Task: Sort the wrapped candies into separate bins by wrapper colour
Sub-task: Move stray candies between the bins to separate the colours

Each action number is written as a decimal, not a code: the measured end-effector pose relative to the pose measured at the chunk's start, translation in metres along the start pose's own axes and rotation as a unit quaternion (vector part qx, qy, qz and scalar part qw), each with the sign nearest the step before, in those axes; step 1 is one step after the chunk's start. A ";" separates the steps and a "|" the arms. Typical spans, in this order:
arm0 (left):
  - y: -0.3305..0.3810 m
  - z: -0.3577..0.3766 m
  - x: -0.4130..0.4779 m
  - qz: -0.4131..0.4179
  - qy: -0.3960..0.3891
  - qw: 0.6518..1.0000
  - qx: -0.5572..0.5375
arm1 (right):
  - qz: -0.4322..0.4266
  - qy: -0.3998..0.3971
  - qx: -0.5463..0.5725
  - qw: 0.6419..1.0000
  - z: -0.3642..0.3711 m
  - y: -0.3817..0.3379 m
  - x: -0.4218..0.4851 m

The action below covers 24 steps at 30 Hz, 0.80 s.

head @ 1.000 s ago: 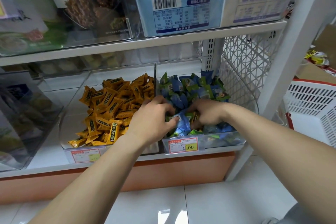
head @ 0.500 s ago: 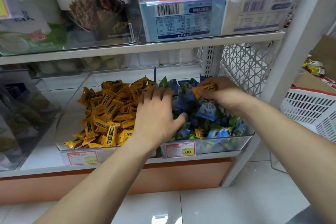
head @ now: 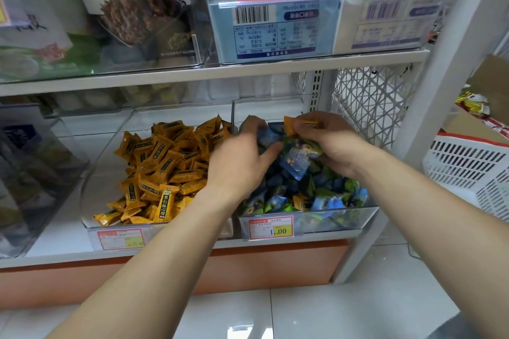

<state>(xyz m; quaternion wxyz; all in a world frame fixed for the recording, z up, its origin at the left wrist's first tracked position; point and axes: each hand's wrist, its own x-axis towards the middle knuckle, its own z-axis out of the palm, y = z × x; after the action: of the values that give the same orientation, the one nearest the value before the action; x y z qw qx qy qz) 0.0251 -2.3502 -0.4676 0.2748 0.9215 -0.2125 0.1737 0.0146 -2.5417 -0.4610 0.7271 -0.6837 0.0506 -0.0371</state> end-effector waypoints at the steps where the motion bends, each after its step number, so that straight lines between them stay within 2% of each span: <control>1: -0.003 0.000 0.000 0.022 0.028 0.997 0.075 | -0.008 0.030 -0.033 0.999 -0.003 0.001 0.001; 3: -0.011 -0.002 -0.001 0.044 0.054 0.979 0.190 | -0.024 0.072 -0.115 0.991 -0.008 0.003 0.002; 5: -0.017 -0.002 -0.003 0.045 0.030 0.964 0.261 | -0.046 0.094 -0.198 0.975 -0.012 0.003 0.002; 7: -0.017 0.000 -0.005 0.033 0.015 0.964 0.264 | -0.063 0.113 -0.286 0.949 -0.013 0.000 0.001; 9: -0.009 0.000 -0.005 0.036 0.037 0.976 0.213 | -0.086 0.125 -0.321 0.935 -0.011 -0.004 0.000; 10: -0.004 0.000 -0.005 0.041 0.048 0.983 0.172 | -0.099 0.122 -0.315 0.936 -0.009 -0.006 0.000; 12: 0.003 -0.001 -0.003 0.031 0.019 0.999 0.009 | -0.107 0.084 -0.263 0.955 0.000 -0.010 -0.003; 14: 0.009 -0.003 -0.003 0.010 -0.023 0.984 -0.175 | -0.077 0.005 -0.174 0.982 0.014 -0.013 -0.010; 15: 0.011 -0.005 -0.004 0.014 -0.014 0.977 -0.214 | -0.054 -0.036 -0.123 0.990 0.020 -0.013 -0.014; 18: 0.008 -0.012 -0.004 0.029 0.045 0.977 -0.207 | 0.003 -0.103 0.009 0.995 0.024 -0.014 -0.019; 20: 0.002 -0.016 -0.004 0.006 0.046 0.979 -0.198 | 0.025 -0.094 0.023 0.995 0.016 -0.013 -0.018; 22: -0.006 -0.020 -0.006 -0.021 0.035 0.981 -0.189 | -0.004 -0.084 -0.133 0.988 0.004 -0.006 -0.017; 23: -0.009 -0.022 -0.008 -0.028 0.029 0.982 -0.182 | -0.025 -0.117 -0.247 0.962 -0.002 -0.001 -0.017; 24: -0.011 -0.023 -0.010 -0.030 0.024 0.984 -0.176 | -0.031 -0.175 -0.347 0.921 -0.006 0.006 -0.018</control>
<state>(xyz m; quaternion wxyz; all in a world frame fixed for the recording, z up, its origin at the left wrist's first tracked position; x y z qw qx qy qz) 0.0174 -2.3258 -0.4590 0.4428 0.8601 -0.2056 0.1479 -0.0045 -2.5452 -0.4665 0.4404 -0.8898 -0.0887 0.0802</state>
